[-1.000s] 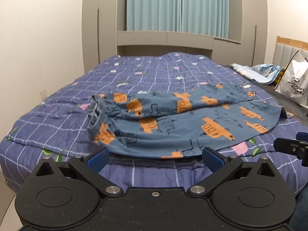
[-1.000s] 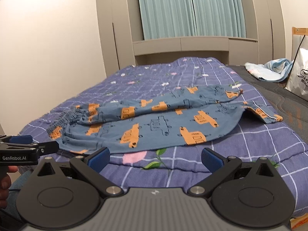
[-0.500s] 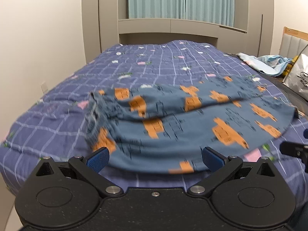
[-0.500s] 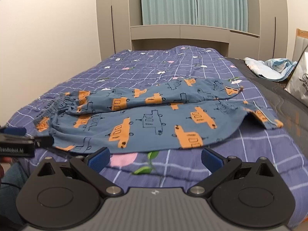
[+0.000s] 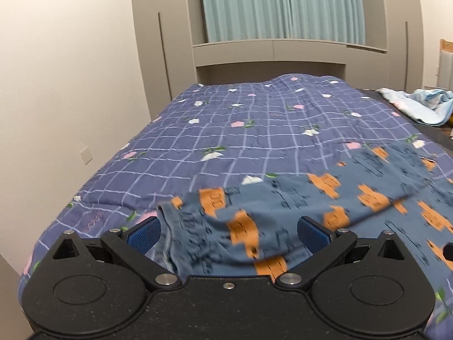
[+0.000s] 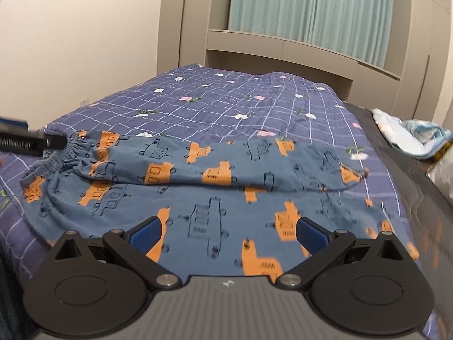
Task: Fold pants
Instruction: 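Move both grippers to the pant leg hems and close on them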
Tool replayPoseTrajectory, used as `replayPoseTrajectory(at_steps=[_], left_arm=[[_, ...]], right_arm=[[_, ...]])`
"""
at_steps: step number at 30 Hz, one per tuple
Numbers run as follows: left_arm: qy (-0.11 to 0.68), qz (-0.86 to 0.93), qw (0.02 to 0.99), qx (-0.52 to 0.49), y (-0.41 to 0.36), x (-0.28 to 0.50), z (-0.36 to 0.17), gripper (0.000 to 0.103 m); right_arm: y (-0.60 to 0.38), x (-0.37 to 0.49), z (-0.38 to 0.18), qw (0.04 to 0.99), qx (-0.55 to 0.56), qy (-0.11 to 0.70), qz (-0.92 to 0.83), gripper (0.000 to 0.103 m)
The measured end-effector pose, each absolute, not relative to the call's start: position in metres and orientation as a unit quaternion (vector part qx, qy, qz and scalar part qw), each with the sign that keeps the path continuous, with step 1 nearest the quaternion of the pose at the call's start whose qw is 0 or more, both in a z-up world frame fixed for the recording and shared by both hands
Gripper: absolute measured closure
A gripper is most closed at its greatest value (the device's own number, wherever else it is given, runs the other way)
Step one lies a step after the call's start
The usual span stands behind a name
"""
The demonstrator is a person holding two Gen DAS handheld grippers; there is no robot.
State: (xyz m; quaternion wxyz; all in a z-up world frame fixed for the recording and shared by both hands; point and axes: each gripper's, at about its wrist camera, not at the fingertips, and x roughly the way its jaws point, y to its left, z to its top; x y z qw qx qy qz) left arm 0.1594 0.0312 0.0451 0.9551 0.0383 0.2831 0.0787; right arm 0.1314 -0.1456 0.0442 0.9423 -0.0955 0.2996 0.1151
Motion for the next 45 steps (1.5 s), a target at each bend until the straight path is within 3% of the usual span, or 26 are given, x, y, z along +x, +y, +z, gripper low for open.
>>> replayPoseTrajectory(at_steps=[22,31,41,43,45], left_arm=[[0.325,0.081,0.941,0.054,0.073,0.302,0.031,0.0],[0.315,-0.027,0.945,0.079,0.102,0.338,0.01,0.0],[0.375,-0.116,0.915,0.088,0.132,0.365,-0.029,0.001],[0.39,-0.114,0.91,0.086,0.135,0.369,-0.034,0.002],[0.406,-0.121,0.903,0.075,0.139,0.371,-0.039,0.007]], right_arm=[[-0.131,0.324,0.047,0.903,-0.189,0.261,0.284,0.0],[-0.115,0.413,0.019,0.844,-0.172,0.348,0.369,0.0],[-0.091,0.447,-0.014,0.797,-0.241,0.377,0.405,0.001],[-0.085,0.448,-0.017,0.788,-0.248,0.383,0.414,0.003],[-0.081,0.449,-0.02,0.782,-0.258,0.386,0.416,0.012]])
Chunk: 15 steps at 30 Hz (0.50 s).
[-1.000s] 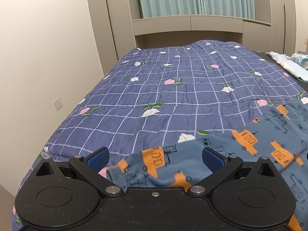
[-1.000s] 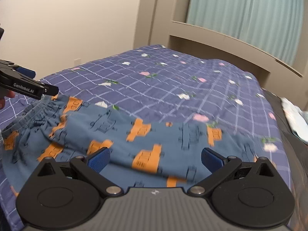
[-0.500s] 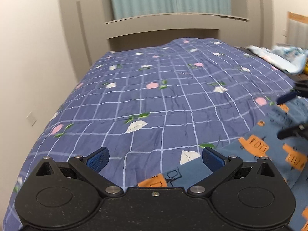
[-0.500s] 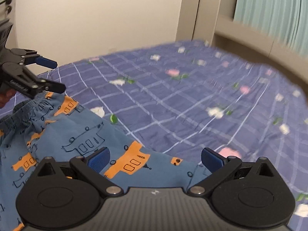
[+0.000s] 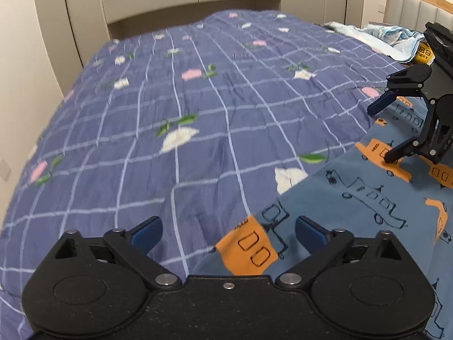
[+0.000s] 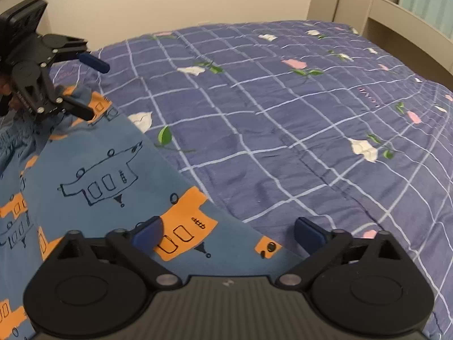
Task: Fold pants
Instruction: 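Move both grippers to the pant leg hems and close on them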
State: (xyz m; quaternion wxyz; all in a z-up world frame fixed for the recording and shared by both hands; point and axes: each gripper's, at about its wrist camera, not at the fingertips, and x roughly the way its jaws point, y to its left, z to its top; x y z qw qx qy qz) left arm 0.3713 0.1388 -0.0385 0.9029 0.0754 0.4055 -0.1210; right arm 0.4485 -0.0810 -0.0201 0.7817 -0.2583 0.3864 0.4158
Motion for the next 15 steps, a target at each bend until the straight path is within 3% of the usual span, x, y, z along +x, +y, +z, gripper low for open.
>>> replayPoseTrajectory(at_steps=[10,15], left_arm=[[0.463,-0.125,0.877,0.02,0.152,0.39,-0.046,0.032],[0.478,-0.127,0.869,0.012,0.155,0.394,-0.044,0.047]], right_arm=[[-0.072,0.452,-0.026,0.766,-0.277,0.398,0.422,0.019],[-0.07,0.453,-0.027,0.762,-0.268,0.405,0.43,0.04]])
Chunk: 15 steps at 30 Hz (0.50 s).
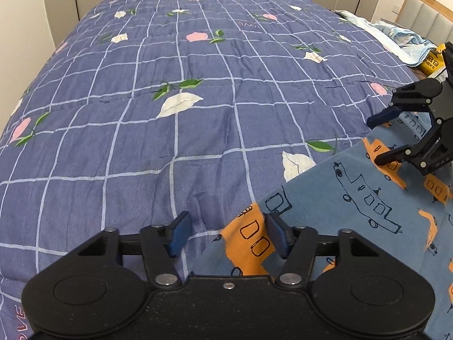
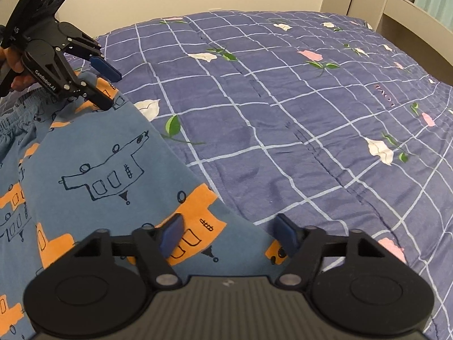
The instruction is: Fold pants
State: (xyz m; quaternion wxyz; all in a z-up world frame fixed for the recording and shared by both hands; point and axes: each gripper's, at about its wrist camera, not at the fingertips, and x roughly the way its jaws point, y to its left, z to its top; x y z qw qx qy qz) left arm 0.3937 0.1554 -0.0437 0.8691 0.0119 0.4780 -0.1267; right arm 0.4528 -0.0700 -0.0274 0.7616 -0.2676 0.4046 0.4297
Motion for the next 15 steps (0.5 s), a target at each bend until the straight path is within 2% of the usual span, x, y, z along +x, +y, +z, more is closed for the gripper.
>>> replayPoseTrajectory(at_steps=[5,8,9,10,12,15], left_arm=[[0.488,-0.138,0.862,0.011,0.159,0.392,-0.041,0.063],[0.49,-0.146,0.859,0.011,0.16,0.39,-0.04,0.08],[0.49,-0.148,0.859,0.01,0.159,0.389,-0.04,0.091],[0.49,-0.15,0.858,0.011,0.158,0.388,-0.039,0.096],[0.488,-0.144,0.86,0.026,0.153,0.386,-0.037,0.101],[0.482,-0.131,0.866,0.026,0.151,0.383,-0.03,0.102]], right_arm=[[-0.071,0.449,-0.028,0.76,-0.256,0.408,0.438,0.06],[-0.071,0.446,-0.027,0.759,-0.254,0.408,0.439,0.071],[-0.071,0.445,-0.027,0.759,-0.256,0.407,0.439,0.076],[-0.07,0.444,-0.026,0.76,-0.257,0.406,0.438,0.079],[-0.07,0.441,-0.024,0.762,-0.262,0.402,0.434,0.091],[-0.069,0.436,-0.02,0.771,-0.268,0.393,0.423,0.099]])
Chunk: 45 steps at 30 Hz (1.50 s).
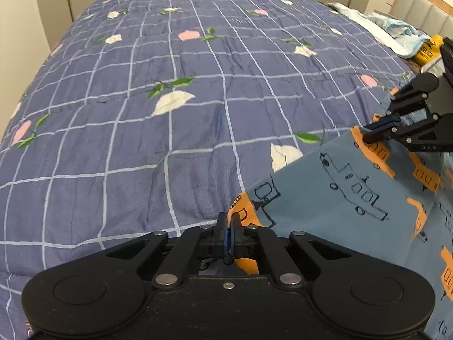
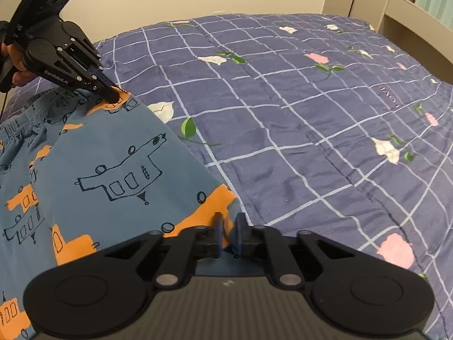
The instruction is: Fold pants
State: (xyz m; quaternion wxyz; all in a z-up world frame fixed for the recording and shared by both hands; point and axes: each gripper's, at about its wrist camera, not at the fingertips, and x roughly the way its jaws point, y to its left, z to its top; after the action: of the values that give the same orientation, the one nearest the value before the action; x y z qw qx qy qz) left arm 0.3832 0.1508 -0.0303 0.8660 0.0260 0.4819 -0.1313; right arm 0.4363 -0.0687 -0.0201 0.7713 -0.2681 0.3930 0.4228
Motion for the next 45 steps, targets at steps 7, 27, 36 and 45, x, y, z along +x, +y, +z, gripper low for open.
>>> replayPoseTrajectory(at_steps=[7,27,36,45], left_arm=[[0.436,-0.101,0.893,0.047,0.147,0.376,-0.006,0.103],[0.354,-0.085,0.93,0.053,0.148,0.339,0.023,0.103],[0.268,-0.121,0.95,0.101,0.125,0.25,0.056,0.103],[0.265,-0.169,0.941,0.123,0.097,0.161,0.045,0.103]], right_arm=[[-0.06,0.429,-0.003,0.816,-0.288,0.337,0.371,0.1],[-0.055,0.407,0.022,0.862,-0.272,0.283,0.322,0.1],[-0.093,0.321,0.062,0.885,-0.244,0.235,0.318,0.1],[-0.128,0.213,0.052,0.902,-0.228,0.218,0.294,0.1]])
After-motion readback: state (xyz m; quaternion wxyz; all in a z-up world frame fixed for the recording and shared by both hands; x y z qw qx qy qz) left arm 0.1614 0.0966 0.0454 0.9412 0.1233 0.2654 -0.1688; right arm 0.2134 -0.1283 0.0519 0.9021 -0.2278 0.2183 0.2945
